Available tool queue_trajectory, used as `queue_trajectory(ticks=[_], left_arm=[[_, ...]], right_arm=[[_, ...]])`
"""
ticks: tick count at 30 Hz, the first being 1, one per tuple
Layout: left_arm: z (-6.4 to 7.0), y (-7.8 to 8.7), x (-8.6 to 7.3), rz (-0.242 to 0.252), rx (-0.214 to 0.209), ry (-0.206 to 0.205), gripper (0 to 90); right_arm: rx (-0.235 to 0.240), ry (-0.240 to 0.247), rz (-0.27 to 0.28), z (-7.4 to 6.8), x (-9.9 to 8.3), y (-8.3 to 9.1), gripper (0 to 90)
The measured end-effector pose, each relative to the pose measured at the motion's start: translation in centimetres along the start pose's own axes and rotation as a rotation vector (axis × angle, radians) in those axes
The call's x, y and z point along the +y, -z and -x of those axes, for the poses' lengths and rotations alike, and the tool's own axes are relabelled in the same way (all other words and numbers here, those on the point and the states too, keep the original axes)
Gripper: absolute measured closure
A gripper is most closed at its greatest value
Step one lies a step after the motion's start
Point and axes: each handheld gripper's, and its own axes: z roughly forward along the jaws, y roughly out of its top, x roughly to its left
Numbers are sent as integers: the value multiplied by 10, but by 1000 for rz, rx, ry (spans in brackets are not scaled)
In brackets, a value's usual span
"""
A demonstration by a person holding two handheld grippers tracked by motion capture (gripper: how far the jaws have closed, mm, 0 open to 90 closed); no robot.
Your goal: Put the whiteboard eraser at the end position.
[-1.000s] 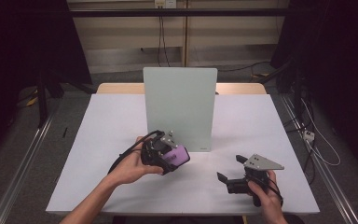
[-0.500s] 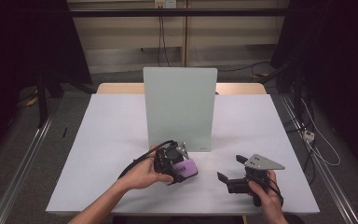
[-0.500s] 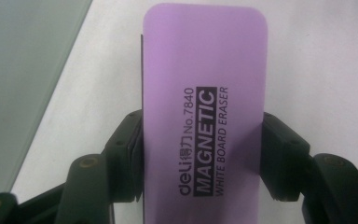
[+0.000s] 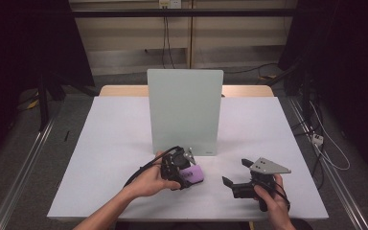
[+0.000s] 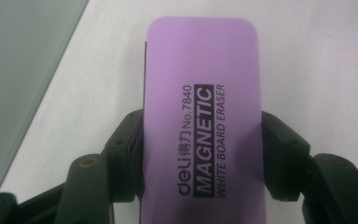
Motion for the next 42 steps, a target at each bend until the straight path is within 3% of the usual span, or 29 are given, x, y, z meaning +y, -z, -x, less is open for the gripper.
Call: queue_trajectory(ticks=[6, 8, 13, 17, 20, 34, 38, 39, 42], left_arm=[[-1, -2, -3, 38, -14, 11, 390], [-1, -3, -2, 27, -12, 0, 387], [3, -2, -1, 37, -7, -9, 291], [4, 3, -1, 76, -11, -3, 212], [2, 6, -2, 106, 1, 16, 154], [-8, 40, -12, 286, 65, 94, 69], [-12, 49, -16, 374, 83, 150, 62], [-13, 51, -17, 381, 113, 161, 61], [-17, 57, -22, 420, 122, 201, 58]], right_arm=[[-1, 0, 1, 0, 0, 0, 32], [-2, 0, 0, 0, 0, 0, 33], [-2, 2, 0, 0, 0, 0, 33], [-2, 2, 1, 0, 0, 0, 32], [-2, 3, 2, 0, 0, 0, 32], [-2, -1, 1, 0, 0, 0, 32], [-3, -2, 0, 0, 0, 0, 32], [-4, -2, 0, 0, 0, 0, 32], [-5, -4, -1, 0, 0, -1, 32]])
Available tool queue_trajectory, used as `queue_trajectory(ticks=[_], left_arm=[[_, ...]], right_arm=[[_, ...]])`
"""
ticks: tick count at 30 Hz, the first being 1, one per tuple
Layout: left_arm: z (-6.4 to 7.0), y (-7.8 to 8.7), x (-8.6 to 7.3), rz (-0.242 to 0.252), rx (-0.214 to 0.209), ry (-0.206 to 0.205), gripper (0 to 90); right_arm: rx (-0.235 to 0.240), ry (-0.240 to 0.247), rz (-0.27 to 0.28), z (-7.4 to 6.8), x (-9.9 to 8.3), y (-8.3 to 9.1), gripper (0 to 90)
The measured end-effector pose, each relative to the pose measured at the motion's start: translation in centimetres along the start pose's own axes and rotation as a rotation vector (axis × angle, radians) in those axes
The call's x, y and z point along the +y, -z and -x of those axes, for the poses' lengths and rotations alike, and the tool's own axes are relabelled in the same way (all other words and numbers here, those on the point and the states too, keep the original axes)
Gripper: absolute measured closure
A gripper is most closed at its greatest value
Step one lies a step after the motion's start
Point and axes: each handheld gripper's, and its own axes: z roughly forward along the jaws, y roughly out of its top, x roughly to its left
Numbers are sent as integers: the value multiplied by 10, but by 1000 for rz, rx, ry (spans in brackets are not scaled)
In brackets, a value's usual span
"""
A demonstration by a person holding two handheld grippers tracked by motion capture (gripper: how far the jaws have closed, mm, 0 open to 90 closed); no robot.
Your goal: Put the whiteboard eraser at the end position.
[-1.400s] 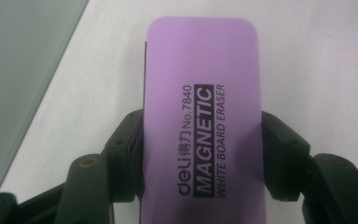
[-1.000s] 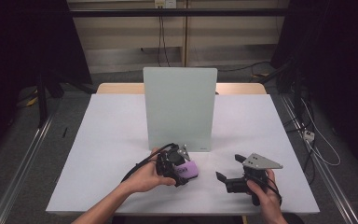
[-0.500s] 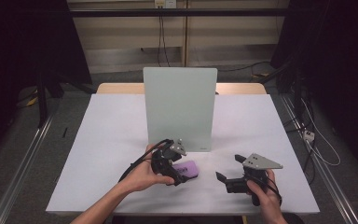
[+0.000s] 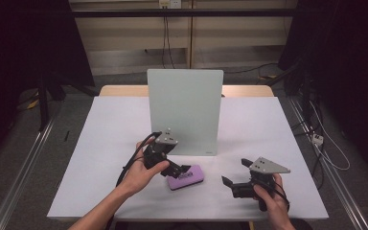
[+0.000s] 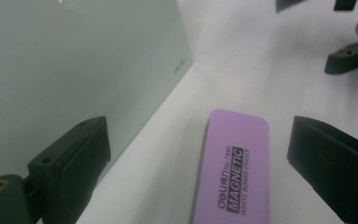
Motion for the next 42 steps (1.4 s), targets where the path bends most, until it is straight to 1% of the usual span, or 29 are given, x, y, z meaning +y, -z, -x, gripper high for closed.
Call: queue_trajectory(ticks=[4, 5, 6, 7, 8, 9, 10, 12, 13, 14, 15, 17, 19, 20, 21, 24, 27, 29, 32, 36, 38, 40, 42], left_arm=[[-5, 11, -5, 34, 45, 14, 57], [-5, 13, -6, 40, 66, 27, 58], [-7, 16, -7, 52, 79, 36, 62], [-7, 18, -9, 64, 86, 37, 65], [-8, 20, -10, 70, 102, 30, 65], [-8, 22, -12, 81, 116, 33, 62], [-8, 23, -13, 82, 135, 30, 53], [-9, 27, -15, 96, 165, 41, 51], [-9, 29, -17, 115, 175, 52, 50], [-9, 31, -19, 126, 180, 63, 50], [-10, 33, -21, 131, 190, 60, 50], [-10, 38, -25, 143, 185, 69, 48], [-9, 42, -31, 155, 196, 71, 49], [-9, 45, -33, 149, 202, 71, 49], [-8, 46, -36, 162, 202, 80, 50], [-6, 55, -43, 175, 222, 84, 50], [-7, 62, -50, 190, 236, 88, 51], [-8, 67, -55, 177, 256, 107, 53], [-10, 73, -63, 184, 269, 128, 54], [-12, 80, -72, 197, 286, 135, 54], [-11, 83, -77, 209, 290, 146, 54], [-11, 86, -82, 195, 303, 147, 51], [-12, 87, -89, 193, 313, 158, 47]], right_arm=[[1, -1, 0, 0, 0, 0, 33], [1, -2, 0, 0, 0, 0, 32], [1, -1, 0, 0, 0, 0, 32], [1, -1, 0, 0, 0, 0, 32], [0, -1, 0, 0, 0, 0, 32], [0, 1, 0, 0, 0, 0, 32], [-1, 2, 0, 0, 0, 0, 32], [-4, -2, 0, 0, 0, 0, 32], [-6, -3, 0, 0, 0, 0, 32], [-6, -3, -1, 1, 0, 0, 32], [-7, -2, -1, 1, 0, 0, 32], [-6, -3, -2, 0, 0, 0, 32], [-7, -2, -2, 0, 0, 0, 32], [-8, -3, -2, 0, 0, 0, 32], [-9, -3, -2, 0, -1, 1, 33], [-10, -4, -2, 0, -1, 1, 33], [-12, -8, -3, 0, -1, 2, 32], [-14, -8, -3, 0, -1, 2, 32], [-17, -9, -3, 0, -1, 2, 33], [-22, -10, -3, 1, -2, 3, 32], [-21, -10, -3, 0, -2, 3, 32], [-22, -12, -4, 0, -2, 3, 32], [-21, -11, -3, 0, -2, 3, 32]])
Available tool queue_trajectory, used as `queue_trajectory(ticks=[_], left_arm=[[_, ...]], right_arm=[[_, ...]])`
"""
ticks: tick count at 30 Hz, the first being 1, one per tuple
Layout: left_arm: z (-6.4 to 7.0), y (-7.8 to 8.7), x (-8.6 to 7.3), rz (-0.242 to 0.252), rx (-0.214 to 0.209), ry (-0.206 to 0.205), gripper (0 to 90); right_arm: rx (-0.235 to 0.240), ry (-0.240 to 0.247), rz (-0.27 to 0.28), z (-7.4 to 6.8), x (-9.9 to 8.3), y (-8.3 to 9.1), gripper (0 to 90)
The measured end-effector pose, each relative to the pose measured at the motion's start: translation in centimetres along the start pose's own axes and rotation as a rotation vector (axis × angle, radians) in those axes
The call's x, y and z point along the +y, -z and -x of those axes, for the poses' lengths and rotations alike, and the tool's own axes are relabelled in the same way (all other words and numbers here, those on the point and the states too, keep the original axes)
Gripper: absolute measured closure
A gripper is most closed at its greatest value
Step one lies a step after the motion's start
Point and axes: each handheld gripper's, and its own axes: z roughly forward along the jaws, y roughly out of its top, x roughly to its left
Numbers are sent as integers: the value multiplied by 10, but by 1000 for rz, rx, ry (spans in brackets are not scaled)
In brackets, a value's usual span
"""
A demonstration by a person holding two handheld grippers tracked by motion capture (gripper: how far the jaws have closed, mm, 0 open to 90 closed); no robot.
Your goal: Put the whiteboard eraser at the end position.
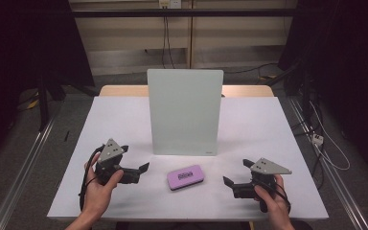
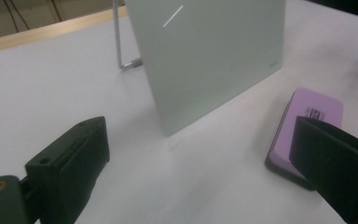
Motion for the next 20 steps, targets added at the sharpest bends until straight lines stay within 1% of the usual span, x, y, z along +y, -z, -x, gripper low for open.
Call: queue_trajectory(ticks=[3, 6, 7, 8, 9, 11, 12, 13, 14, 16, 19, 20], left_arm=[[-5, 4, -10, 1, 9, 41, 47], [-8, 8, -18, -4, 21, 61, 47], [-8, 8, -20, -3, 21, 81, 47], [-8, 8, -22, 1, 25, 92, 46], [-7, 7, -24, 9, 21, 96, 44], [-5, 6, -31, 9, 22, 100, 44], [-5, 6, -34, 11, 20, 113, 50], [-5, 8, -37, 15, 30, 122, 50], [-6, 10, -38, 24, 39, 126, 45], [-10, 14, -39, 30, 34, 145, 45], [-13, 18, -39, 46, 61, 125, 45], [-13, 18, -39, 48, 56, 127, 45]], right_arm=[[0, 1, 1, 0, 0, 0, 32], [-1, -3, 0, 0, 0, 0, 32], [0, 0, -2, 0, 0, 0, 32], [-1, -1, -3, 0, 0, 0, 32], [-2, -1, -2, 0, 0, -1, 32], [-1, 2, -2, 0, 0, -1, 33], [1, 3, -2, 0, 0, -1, 33], [4, 1, -2, -1, 0, 0, 33], [4, 2, -1, -1, 0, 0, 33], [2, -1, 0, 0, 0, 0, 32], [1, 1, -3, 0, 0, -1, 32], [1, 0, -2, 0, 0, -1, 32]])
